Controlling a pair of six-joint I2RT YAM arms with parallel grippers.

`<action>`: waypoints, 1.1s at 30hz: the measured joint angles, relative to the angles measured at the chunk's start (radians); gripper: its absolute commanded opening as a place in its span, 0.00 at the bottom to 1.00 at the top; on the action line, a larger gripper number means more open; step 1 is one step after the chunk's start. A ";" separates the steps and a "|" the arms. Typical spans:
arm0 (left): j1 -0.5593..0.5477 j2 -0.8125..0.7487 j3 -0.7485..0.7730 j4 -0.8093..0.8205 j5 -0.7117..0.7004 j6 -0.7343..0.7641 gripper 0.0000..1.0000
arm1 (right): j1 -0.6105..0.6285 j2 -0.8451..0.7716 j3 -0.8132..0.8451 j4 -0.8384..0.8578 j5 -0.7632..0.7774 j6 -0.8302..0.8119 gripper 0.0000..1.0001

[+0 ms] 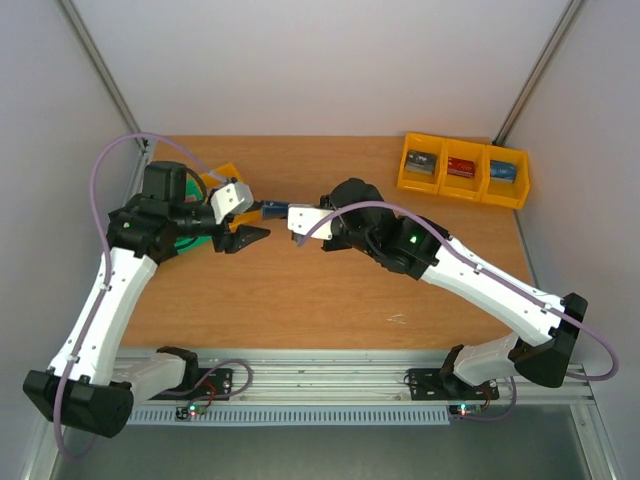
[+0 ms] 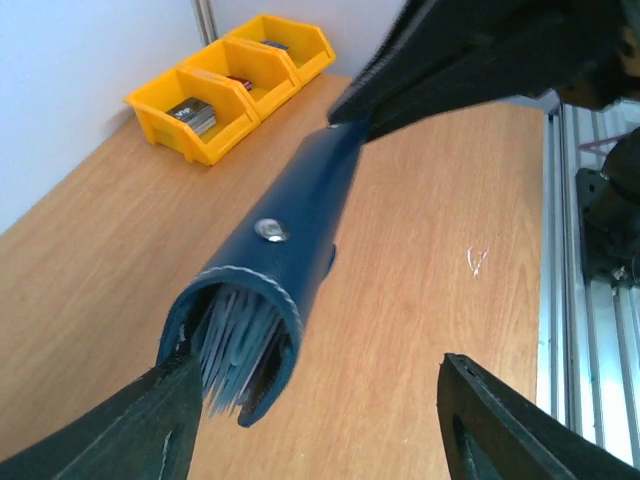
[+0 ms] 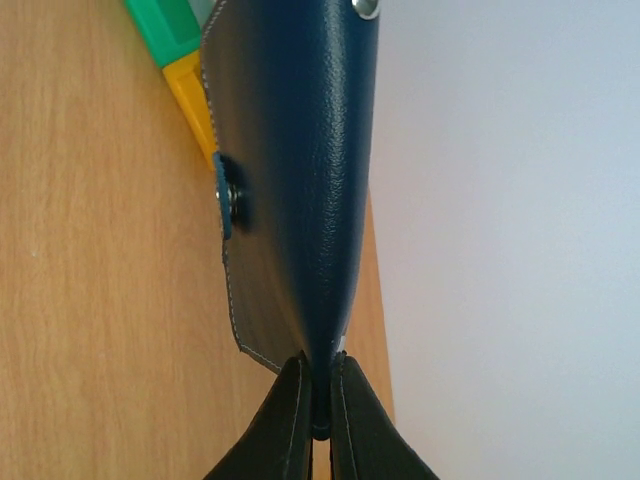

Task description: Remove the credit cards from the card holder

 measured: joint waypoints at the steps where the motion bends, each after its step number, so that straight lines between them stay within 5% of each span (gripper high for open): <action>1: 0.002 -0.010 0.000 -0.011 0.002 0.032 0.70 | -0.003 0.000 0.000 0.008 -0.008 0.000 0.01; 5: 0.004 -0.076 -0.024 -0.023 -0.008 0.125 0.83 | -0.006 0.005 0.006 0.020 -0.042 0.008 0.01; 9: 0.002 -0.088 -0.032 0.057 -0.012 0.066 0.86 | -0.007 0.011 0.010 0.031 -0.062 0.026 0.01; 19: 0.021 -0.047 -0.014 0.085 -0.037 0.054 0.84 | -0.037 0.024 0.020 0.039 -0.081 0.040 0.01; 26: 0.021 -0.047 -0.040 0.209 -0.007 0.002 0.51 | -0.067 0.041 0.063 0.037 -0.103 0.041 0.01; 33: 0.020 -0.006 -0.071 0.336 -0.013 -0.063 0.52 | -0.093 0.042 0.063 0.029 -0.132 0.042 0.01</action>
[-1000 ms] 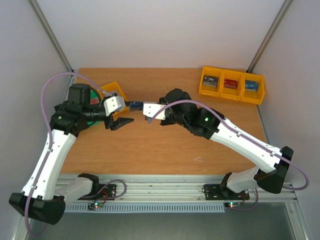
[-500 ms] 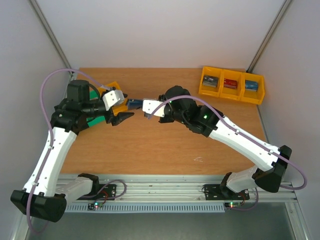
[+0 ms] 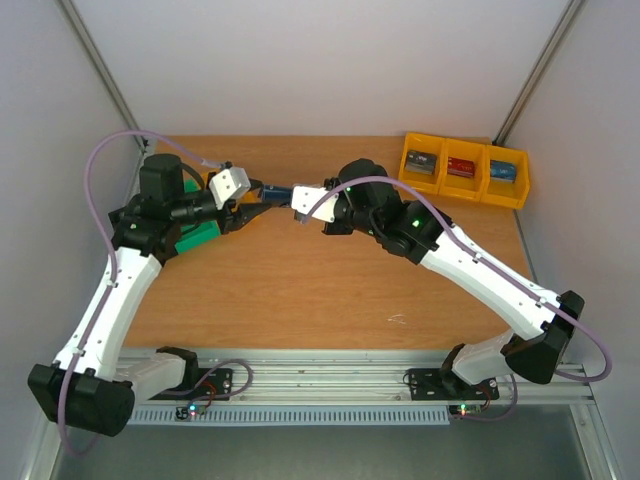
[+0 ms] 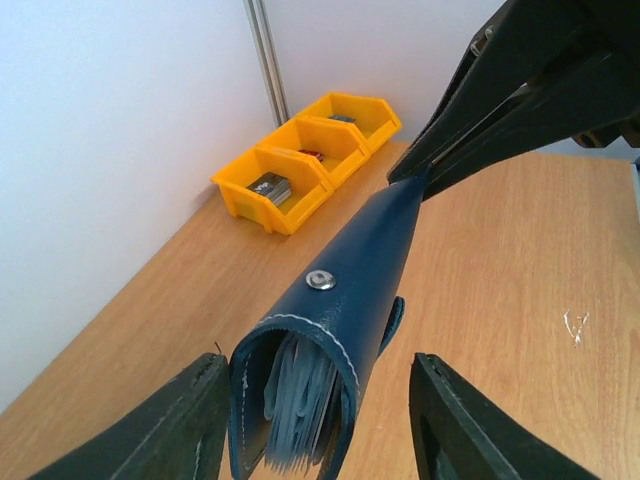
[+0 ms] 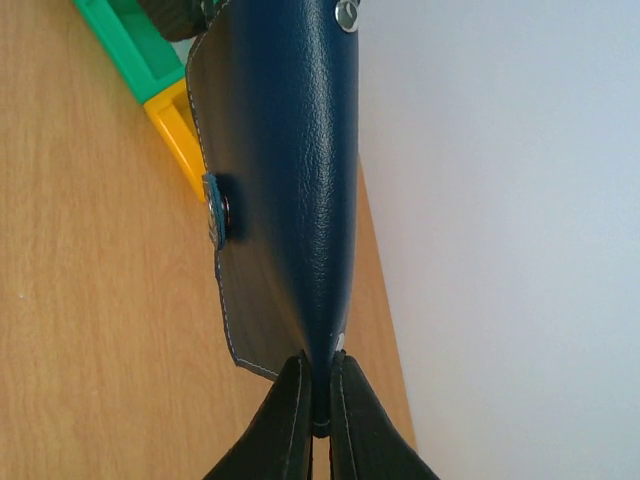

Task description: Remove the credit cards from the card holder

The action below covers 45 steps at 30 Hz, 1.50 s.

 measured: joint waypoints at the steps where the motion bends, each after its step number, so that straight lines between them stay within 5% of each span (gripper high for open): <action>1: 0.000 0.001 -0.007 0.010 0.003 -0.002 0.56 | -0.005 0.000 0.000 0.000 -0.010 0.000 0.01; 10: -0.003 0.048 -0.042 0.140 -0.007 -0.069 0.60 | -0.063 0.003 0.003 0.037 -0.175 -0.002 0.01; 13: 0.009 0.063 -0.031 0.147 -0.012 -0.061 0.44 | -0.090 0.014 0.010 0.048 -0.212 -0.002 0.01; 16: 0.012 0.083 -0.010 0.119 0.021 -0.004 0.13 | -0.111 0.034 0.023 0.055 -0.242 -0.004 0.01; 20: 0.010 0.090 -0.007 0.104 0.066 0.003 0.03 | -0.137 0.062 0.051 0.061 -0.269 -0.009 0.05; 21: 0.010 0.091 -0.006 0.104 0.070 -0.010 0.03 | -0.139 0.069 0.064 0.057 -0.275 -0.009 0.18; 22: 0.012 0.091 -0.003 0.105 0.074 -0.020 0.03 | -0.140 0.076 0.077 0.051 -0.277 -0.005 0.60; 23: 0.013 0.091 0.003 0.104 0.076 -0.035 0.02 | -0.142 0.082 0.092 0.045 -0.280 0.002 0.89; 24: 0.013 0.091 0.010 0.104 0.080 -0.048 0.01 | -0.145 0.087 0.108 0.043 -0.286 0.023 0.97; 28: 0.006 0.070 0.006 0.141 0.098 -0.134 0.00 | -0.195 0.096 0.185 0.045 -0.375 0.149 0.98; 35: -0.019 -0.078 -0.151 0.546 0.095 -0.484 0.01 | -0.327 0.023 0.253 0.002 -0.716 0.475 0.98; 39: -0.129 -0.183 -0.186 0.696 0.080 -0.649 0.03 | -0.319 -0.042 0.261 0.032 -0.916 0.726 0.95; 45: -0.216 -0.308 -0.159 0.763 0.045 -0.753 0.05 | -0.140 -0.121 0.312 0.011 -0.879 0.884 0.93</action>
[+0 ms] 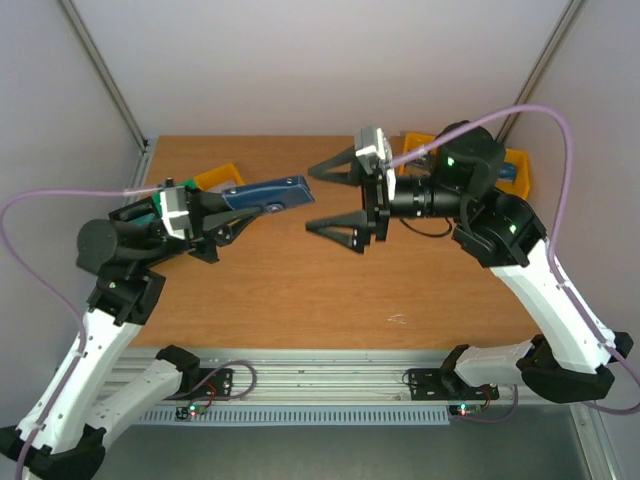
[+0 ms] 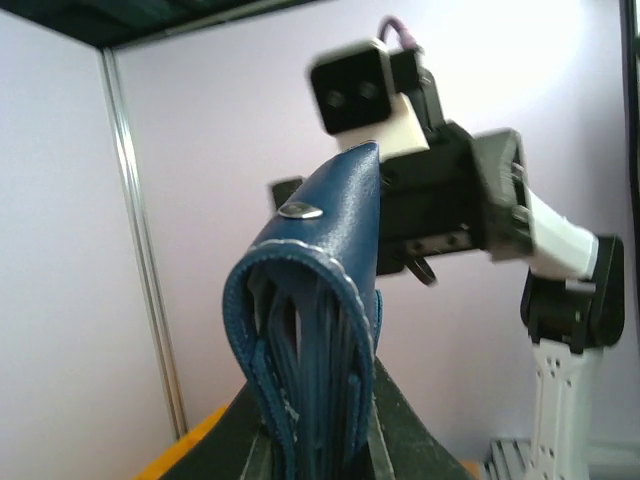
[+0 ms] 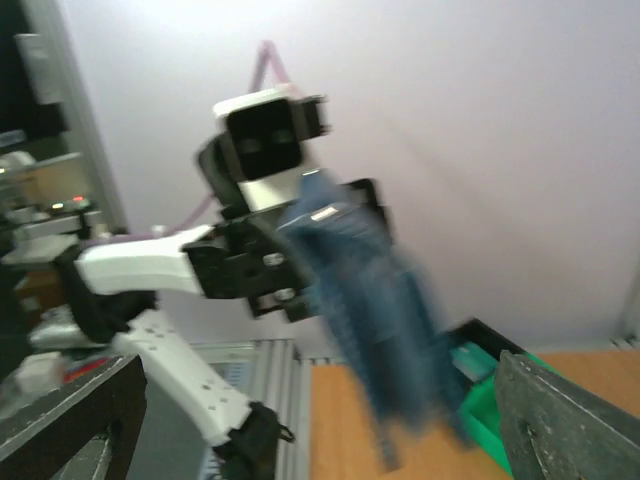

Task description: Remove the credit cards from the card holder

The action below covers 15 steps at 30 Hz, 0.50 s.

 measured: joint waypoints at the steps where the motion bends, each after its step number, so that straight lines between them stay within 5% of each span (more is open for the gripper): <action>1: -0.003 -0.008 0.017 0.009 -0.017 -0.021 0.05 | 0.047 -0.005 0.016 -0.008 0.010 0.007 0.91; 8: -0.020 -0.019 0.047 0.068 -0.086 -0.117 0.06 | 0.145 0.063 0.190 -0.061 0.061 0.036 0.66; 13: -0.020 -0.015 0.047 0.080 -0.125 -0.155 0.06 | 0.146 0.134 0.266 -0.085 0.095 0.048 0.63; 15: -0.021 -0.007 0.047 0.091 -0.137 -0.165 0.06 | 0.146 0.158 0.304 -0.106 0.110 0.051 0.46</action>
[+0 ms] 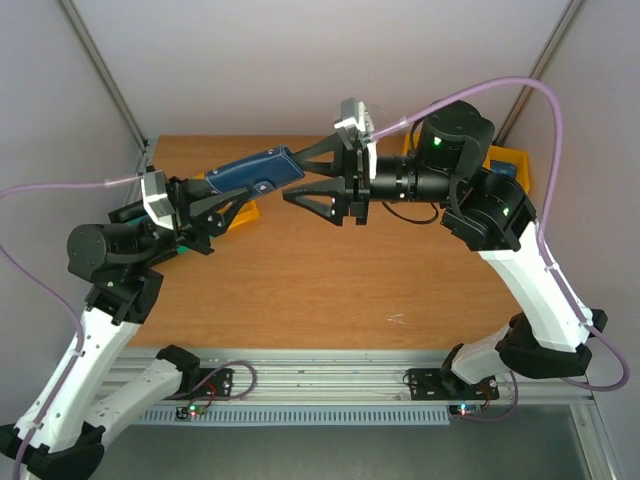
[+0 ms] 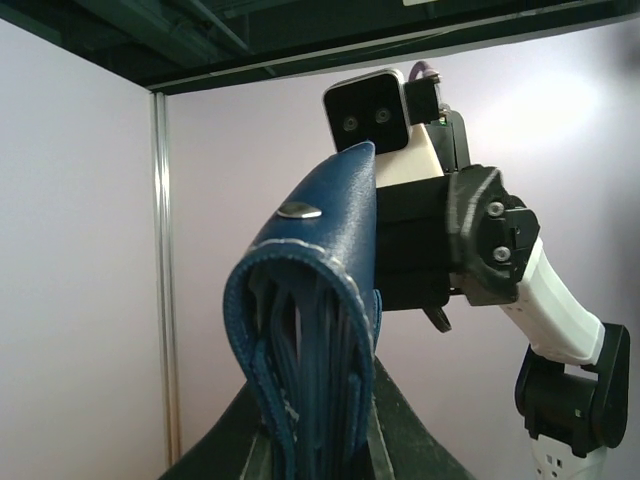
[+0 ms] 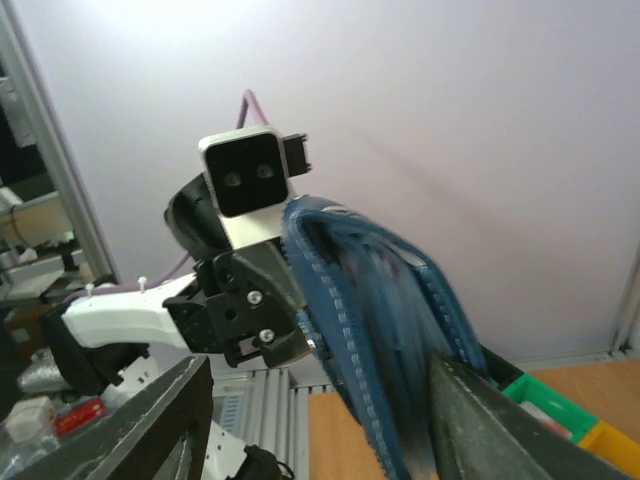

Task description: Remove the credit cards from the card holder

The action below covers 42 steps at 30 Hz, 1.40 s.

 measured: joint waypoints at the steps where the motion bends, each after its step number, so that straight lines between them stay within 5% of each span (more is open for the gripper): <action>1: -0.002 0.005 0.000 0.010 -0.006 -0.006 0.06 | 0.000 0.007 0.012 -0.005 0.005 -0.001 0.37; 3: -0.011 0.008 0.000 0.027 -0.013 -0.016 0.06 | 0.000 0.013 0.027 -0.016 0.021 0.003 0.26; 8: -0.021 0.010 -0.002 0.043 -0.011 -0.027 0.06 | -0.002 0.009 0.028 -0.019 0.040 0.020 0.41; 17: -0.028 0.047 -0.012 0.126 -0.012 -0.048 0.04 | 0.001 0.006 0.027 -0.026 0.082 0.013 0.41; 26: -0.037 0.092 -0.030 0.237 -0.026 -0.071 0.03 | 0.001 0.019 0.064 -0.056 0.124 -0.028 0.53; 31: -0.038 0.100 -0.030 0.250 -0.033 -0.076 0.03 | 0.001 0.026 0.079 -0.067 0.126 -0.050 0.73; 42: -0.038 0.112 -0.029 0.250 -0.041 -0.095 0.02 | -0.043 0.029 0.075 -0.076 0.118 -0.036 0.83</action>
